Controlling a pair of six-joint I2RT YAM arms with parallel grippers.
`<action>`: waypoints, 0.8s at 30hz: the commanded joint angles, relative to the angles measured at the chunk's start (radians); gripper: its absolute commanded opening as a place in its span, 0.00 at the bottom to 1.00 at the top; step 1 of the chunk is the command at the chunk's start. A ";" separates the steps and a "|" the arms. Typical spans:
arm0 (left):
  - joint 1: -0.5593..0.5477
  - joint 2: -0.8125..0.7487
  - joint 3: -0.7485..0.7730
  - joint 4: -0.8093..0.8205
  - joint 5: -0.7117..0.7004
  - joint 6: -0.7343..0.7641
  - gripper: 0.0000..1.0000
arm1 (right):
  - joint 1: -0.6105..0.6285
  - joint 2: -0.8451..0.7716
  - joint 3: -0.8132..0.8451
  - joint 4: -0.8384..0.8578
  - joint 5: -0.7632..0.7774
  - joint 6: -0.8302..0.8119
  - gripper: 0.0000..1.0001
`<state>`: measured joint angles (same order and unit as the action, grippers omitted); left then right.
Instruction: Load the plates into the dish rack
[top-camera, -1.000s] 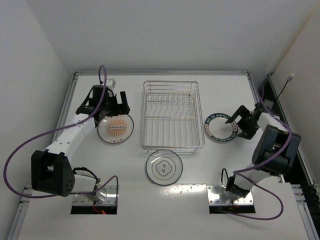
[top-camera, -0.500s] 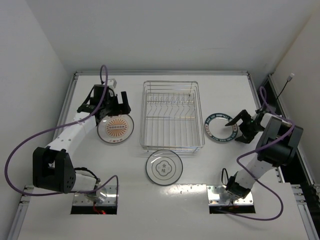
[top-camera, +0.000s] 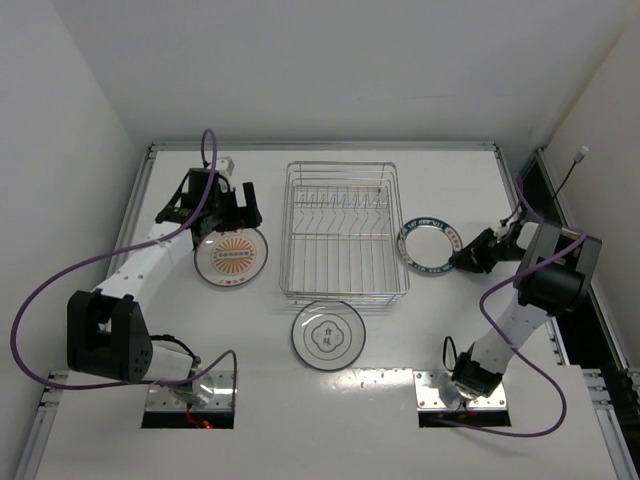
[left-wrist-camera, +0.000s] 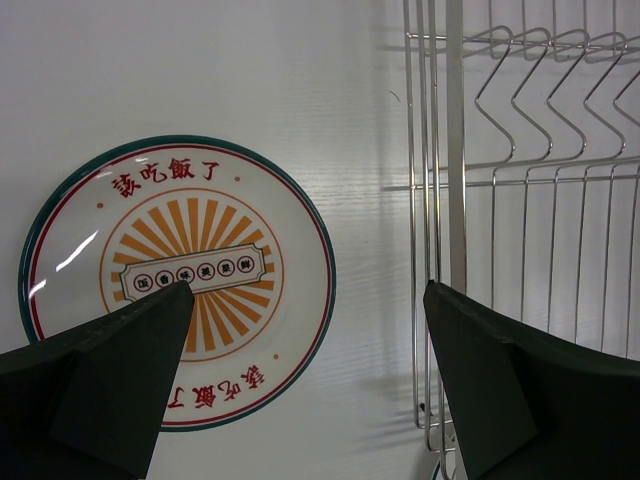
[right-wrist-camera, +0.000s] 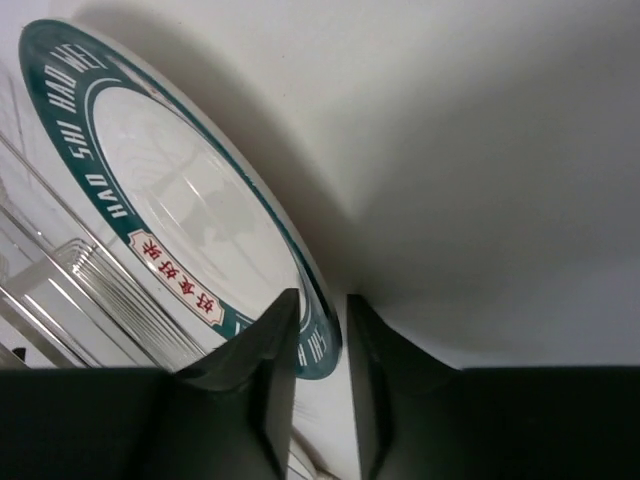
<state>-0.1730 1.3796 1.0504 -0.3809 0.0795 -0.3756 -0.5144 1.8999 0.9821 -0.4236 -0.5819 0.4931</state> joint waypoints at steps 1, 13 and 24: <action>0.007 0.006 0.042 -0.007 -0.006 -0.008 1.00 | 0.010 0.008 0.036 0.028 -0.050 -0.007 0.20; 0.007 0.026 0.042 -0.007 -0.015 -0.008 1.00 | 0.028 0.007 0.056 0.008 -0.013 -0.028 0.00; 0.007 0.068 0.042 -0.016 -0.024 -0.017 1.00 | 0.085 -0.336 0.133 -0.053 0.232 0.007 0.00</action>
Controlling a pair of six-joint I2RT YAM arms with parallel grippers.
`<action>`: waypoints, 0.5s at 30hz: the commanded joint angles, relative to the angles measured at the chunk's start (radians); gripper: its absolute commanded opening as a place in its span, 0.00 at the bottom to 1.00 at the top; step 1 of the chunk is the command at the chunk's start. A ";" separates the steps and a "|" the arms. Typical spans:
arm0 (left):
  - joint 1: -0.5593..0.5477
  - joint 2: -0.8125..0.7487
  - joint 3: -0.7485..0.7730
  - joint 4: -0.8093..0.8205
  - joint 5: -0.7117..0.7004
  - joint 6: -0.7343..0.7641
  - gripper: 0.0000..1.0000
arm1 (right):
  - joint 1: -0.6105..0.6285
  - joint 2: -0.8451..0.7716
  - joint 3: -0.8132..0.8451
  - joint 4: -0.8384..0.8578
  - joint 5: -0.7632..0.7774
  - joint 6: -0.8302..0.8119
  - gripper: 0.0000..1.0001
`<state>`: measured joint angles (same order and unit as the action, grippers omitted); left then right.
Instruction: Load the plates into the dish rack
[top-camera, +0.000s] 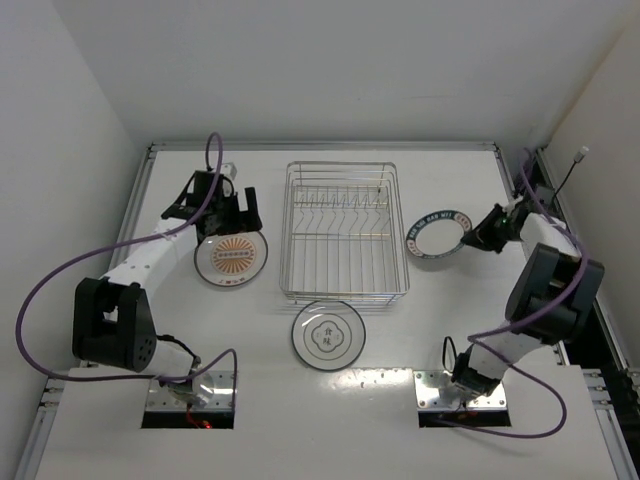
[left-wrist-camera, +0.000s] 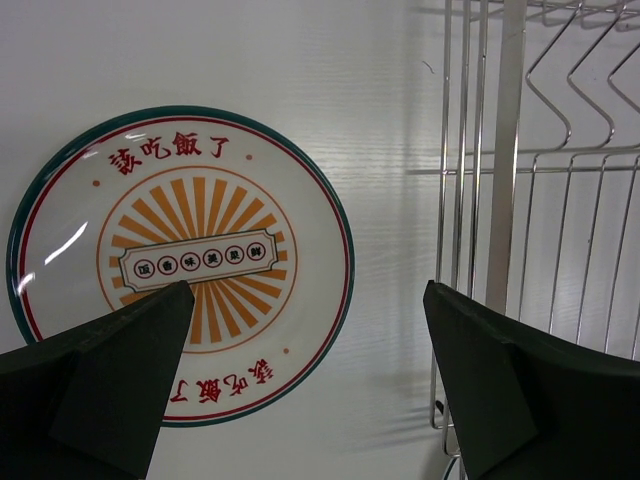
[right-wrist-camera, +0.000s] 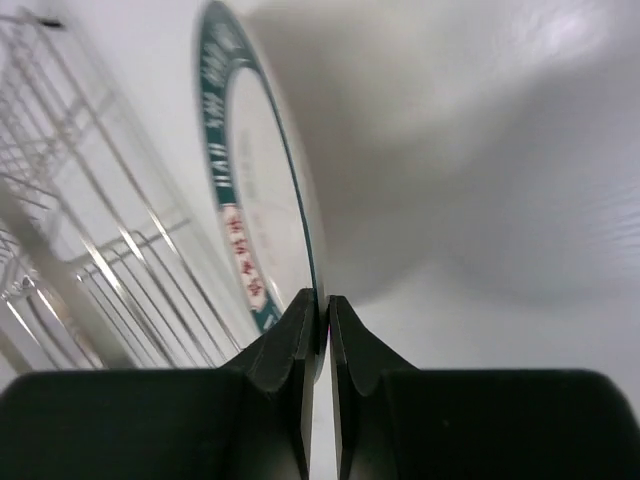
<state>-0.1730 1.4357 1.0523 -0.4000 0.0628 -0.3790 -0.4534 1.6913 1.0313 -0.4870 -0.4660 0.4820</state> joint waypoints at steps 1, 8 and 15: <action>0.007 0.012 0.049 0.003 -0.008 -0.014 1.00 | 0.044 -0.186 0.111 0.010 0.163 0.027 0.00; 0.007 0.022 0.049 0.003 -0.008 -0.014 1.00 | 0.162 -0.284 0.291 -0.070 0.346 0.036 0.00; 0.007 0.022 0.049 0.003 -0.017 -0.014 1.00 | 0.363 -0.272 0.409 -0.091 0.554 -0.023 0.00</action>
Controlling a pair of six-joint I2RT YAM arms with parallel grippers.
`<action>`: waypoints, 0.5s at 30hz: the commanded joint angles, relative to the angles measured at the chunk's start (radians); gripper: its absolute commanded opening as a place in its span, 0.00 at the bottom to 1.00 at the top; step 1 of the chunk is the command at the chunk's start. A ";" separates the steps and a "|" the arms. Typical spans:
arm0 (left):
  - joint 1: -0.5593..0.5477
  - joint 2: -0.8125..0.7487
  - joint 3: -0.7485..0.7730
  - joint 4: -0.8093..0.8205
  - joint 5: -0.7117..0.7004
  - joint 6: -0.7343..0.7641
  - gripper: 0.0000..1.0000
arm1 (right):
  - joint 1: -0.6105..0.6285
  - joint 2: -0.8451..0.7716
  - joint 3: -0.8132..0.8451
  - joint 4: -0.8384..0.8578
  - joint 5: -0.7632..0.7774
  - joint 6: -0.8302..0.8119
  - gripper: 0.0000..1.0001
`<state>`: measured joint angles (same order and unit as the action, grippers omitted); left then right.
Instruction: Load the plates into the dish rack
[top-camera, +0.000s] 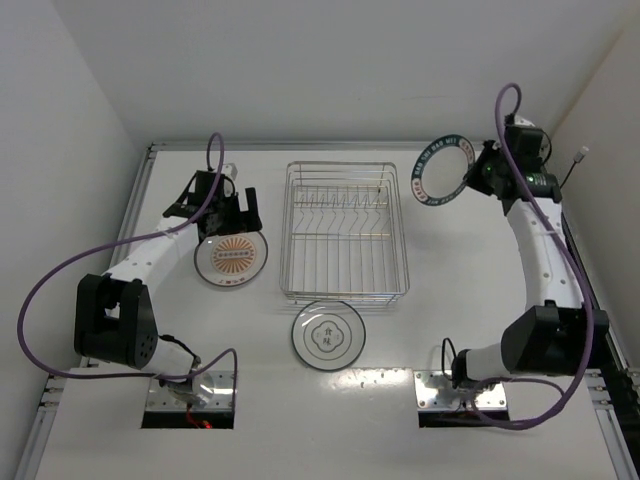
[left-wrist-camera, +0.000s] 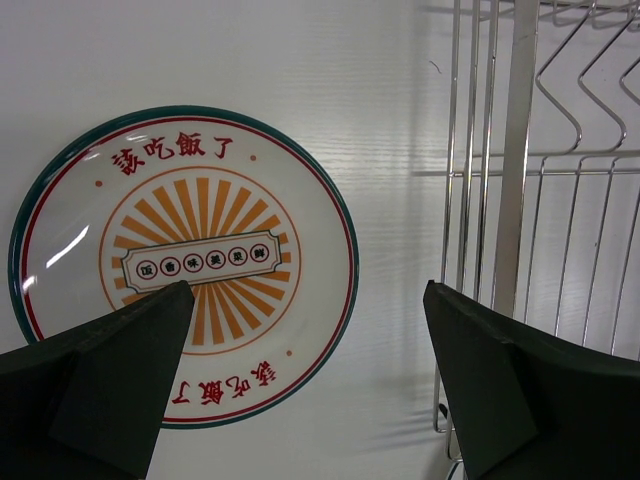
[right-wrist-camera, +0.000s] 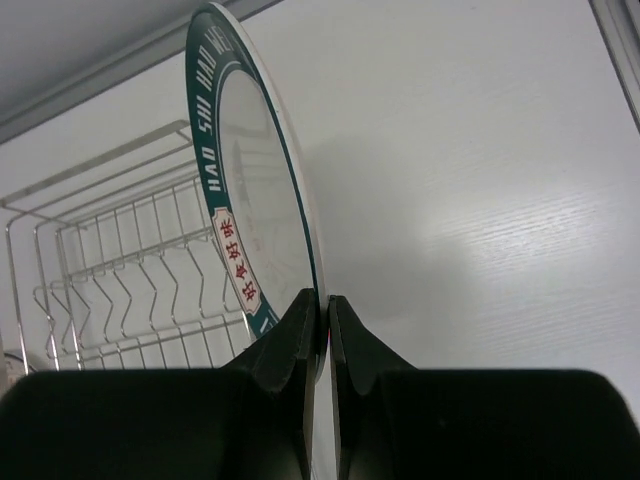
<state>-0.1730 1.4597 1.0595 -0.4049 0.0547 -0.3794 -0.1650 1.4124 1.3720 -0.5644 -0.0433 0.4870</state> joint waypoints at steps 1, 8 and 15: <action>0.007 -0.002 0.042 0.008 -0.009 -0.013 1.00 | 0.102 0.029 0.079 -0.026 0.158 -0.039 0.00; 0.007 -0.002 0.042 0.008 -0.009 -0.013 1.00 | 0.324 0.112 0.136 -0.038 0.316 -0.039 0.00; 0.007 -0.002 0.042 0.008 0.000 -0.013 1.00 | 0.416 0.273 0.294 -0.187 0.523 -0.057 0.00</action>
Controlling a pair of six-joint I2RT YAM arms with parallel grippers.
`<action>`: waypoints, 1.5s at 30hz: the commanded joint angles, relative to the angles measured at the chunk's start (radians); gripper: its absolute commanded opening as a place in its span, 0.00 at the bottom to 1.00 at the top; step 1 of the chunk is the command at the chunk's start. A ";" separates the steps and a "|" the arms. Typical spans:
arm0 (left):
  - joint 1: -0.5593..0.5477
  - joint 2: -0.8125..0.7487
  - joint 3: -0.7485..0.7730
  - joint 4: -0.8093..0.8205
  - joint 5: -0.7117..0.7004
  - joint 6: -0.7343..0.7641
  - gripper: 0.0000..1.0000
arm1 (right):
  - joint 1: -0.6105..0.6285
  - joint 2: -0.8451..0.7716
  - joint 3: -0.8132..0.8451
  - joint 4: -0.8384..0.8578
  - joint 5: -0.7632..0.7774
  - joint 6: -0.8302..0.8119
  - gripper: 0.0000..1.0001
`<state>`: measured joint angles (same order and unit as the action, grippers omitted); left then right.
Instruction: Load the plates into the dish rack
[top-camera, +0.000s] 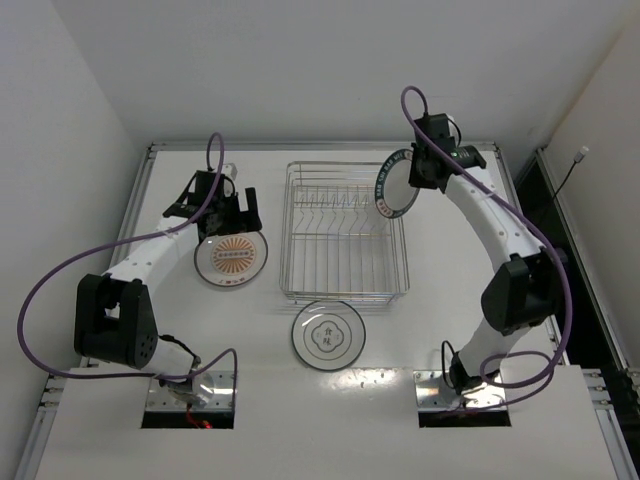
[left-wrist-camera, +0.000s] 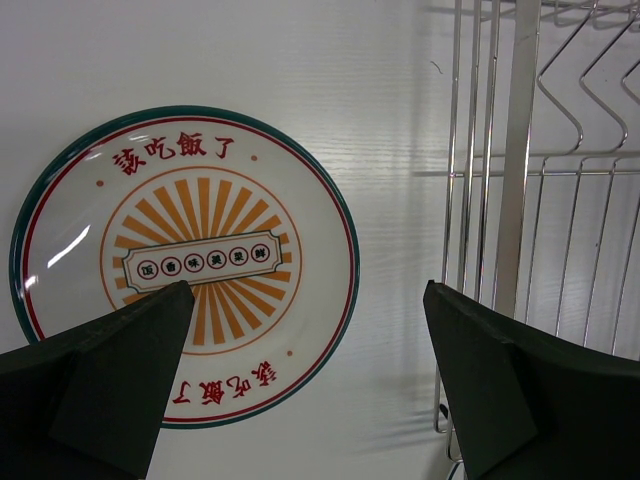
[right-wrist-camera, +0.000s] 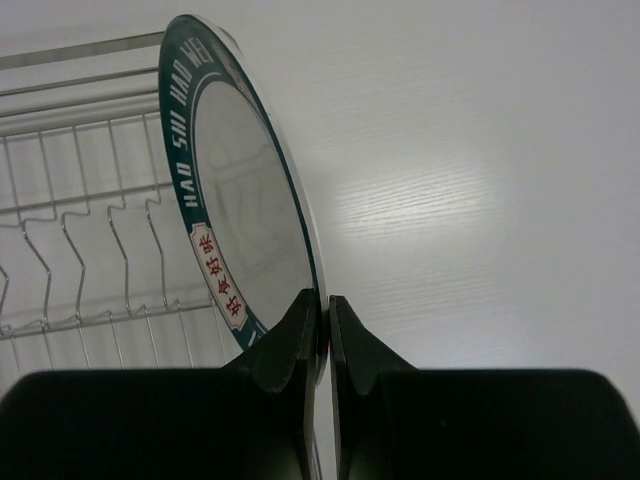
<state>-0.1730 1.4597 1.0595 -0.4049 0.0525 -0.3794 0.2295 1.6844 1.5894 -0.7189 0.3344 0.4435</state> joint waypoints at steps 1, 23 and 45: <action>0.007 -0.002 0.042 0.008 0.003 -0.013 1.00 | 0.034 0.014 0.090 -0.033 0.155 -0.014 0.00; 0.007 -0.002 0.042 0.008 0.012 -0.013 1.00 | 0.125 0.142 0.222 -0.077 0.209 -0.055 0.00; 0.007 0.025 0.051 -0.020 -0.098 -0.023 1.00 | 0.186 0.273 0.357 -0.217 0.170 -0.094 0.35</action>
<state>-0.1730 1.4788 1.0744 -0.4194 0.0097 -0.3870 0.4122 2.0281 1.9640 -0.9642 0.5068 0.3481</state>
